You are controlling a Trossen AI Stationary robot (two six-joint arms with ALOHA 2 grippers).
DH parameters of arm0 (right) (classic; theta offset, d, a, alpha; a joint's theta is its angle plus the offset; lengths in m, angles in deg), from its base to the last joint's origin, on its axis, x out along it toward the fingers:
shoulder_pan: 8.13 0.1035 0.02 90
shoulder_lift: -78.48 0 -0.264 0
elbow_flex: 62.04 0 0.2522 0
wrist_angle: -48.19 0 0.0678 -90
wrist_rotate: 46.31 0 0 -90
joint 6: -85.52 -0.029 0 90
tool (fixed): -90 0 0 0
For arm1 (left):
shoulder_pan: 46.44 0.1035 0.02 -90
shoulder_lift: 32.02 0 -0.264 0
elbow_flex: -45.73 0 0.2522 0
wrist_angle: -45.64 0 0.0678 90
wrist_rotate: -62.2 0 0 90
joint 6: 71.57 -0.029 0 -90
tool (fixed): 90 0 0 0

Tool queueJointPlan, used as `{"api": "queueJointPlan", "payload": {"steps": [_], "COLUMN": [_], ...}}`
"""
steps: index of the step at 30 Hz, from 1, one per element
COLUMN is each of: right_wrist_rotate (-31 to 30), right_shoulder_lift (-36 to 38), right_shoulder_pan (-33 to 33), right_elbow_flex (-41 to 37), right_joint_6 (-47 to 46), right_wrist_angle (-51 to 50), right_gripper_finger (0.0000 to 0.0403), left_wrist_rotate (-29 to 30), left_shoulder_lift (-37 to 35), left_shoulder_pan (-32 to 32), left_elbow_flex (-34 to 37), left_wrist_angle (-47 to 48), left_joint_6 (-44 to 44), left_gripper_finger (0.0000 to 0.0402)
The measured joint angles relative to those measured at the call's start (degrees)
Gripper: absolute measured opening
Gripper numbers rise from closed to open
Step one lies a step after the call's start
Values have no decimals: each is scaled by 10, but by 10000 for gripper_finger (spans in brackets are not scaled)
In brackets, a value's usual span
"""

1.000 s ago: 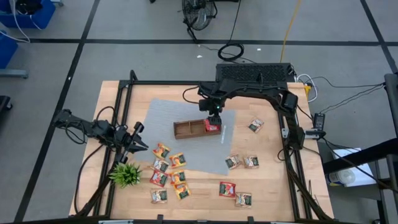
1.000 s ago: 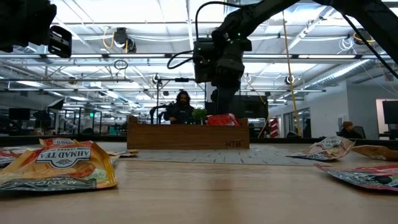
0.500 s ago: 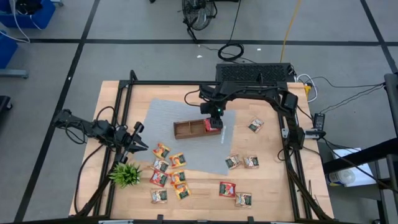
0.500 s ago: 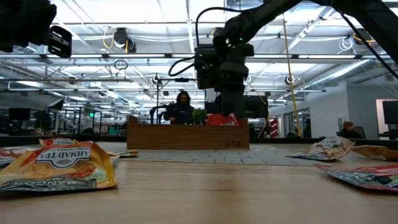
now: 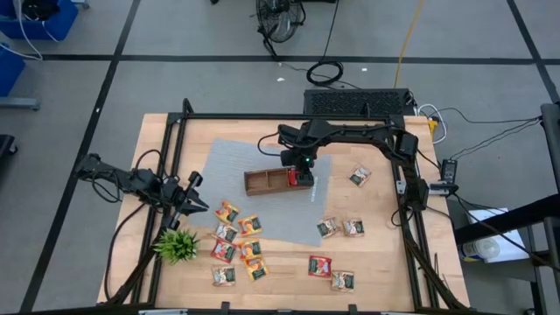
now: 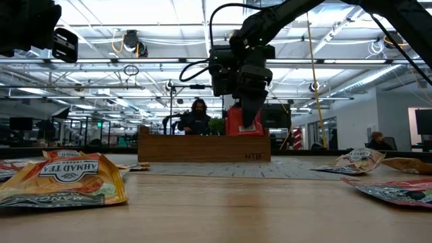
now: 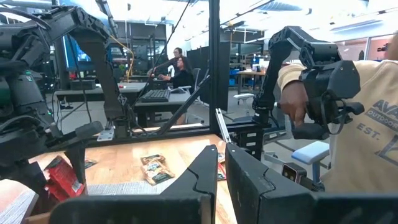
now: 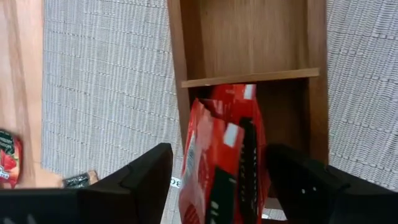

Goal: Pick & Place Tea
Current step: Put the red tea bag into the wooden organizer

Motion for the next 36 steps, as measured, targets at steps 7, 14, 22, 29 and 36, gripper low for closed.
{"api": "queueJointPlan", "payload": {"steps": [7,14,22,29,36], "right_wrist_rotate": [-41,-39,-61,-128,-156], "right_shoulder_lift": [0,1,2,3,18], "right_shoulder_pan": [0,0,9,29,42], "right_elbow_flex": [0,0,0,0,0], "right_joint_6": [29,52,66,76,72], "right_wrist_angle": [9,18,33,43,47], "right_gripper_finger": [178,36,10,10,9], "left_wrist_rotate": [0,0,0,0,0], "left_shoulder_lift": [0,0,0,0,0], "left_shoulder_pan": [0,0,0,0,0], "left_elbow_flex": [0,0,0,0,0], "left_wrist_angle": [0,0,0,0,0], "left_joint_6": [0,0,0,0,0], "left_gripper_finger": [35,35,35,35,35]}}
